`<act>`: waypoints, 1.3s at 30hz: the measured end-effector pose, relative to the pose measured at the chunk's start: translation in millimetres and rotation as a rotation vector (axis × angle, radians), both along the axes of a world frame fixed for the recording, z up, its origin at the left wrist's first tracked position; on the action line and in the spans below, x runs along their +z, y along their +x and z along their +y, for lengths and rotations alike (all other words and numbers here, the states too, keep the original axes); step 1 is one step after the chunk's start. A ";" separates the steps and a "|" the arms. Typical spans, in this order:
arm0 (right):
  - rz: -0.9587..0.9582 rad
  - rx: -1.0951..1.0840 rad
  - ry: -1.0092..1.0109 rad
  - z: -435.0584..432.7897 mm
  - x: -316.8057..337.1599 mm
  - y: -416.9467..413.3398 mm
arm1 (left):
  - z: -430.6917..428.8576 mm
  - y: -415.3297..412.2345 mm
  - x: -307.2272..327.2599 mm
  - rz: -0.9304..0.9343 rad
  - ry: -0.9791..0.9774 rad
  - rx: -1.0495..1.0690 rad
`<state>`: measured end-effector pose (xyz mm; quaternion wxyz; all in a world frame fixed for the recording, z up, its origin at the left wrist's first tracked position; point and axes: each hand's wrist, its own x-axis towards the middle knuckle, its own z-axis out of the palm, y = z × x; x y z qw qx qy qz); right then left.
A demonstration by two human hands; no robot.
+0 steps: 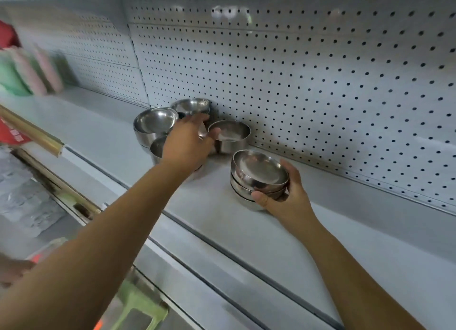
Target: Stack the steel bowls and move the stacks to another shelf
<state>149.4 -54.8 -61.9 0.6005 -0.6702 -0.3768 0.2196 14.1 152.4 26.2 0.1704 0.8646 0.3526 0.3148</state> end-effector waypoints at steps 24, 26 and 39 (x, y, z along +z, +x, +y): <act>0.004 -0.029 0.100 13.2 -15.9 19.6 | 65.5 44.7 25.7 0.490 0.115 0.002; -0.004 -0.025 0.103 14.0 -17.3 20.3 | 64.0 40.9 28.9 0.489 0.159 0.008; -0.009 0.006 0.120 14.5 -15.4 17.1 | 13.7 -6.2 28.9 -0.295 0.000 -0.037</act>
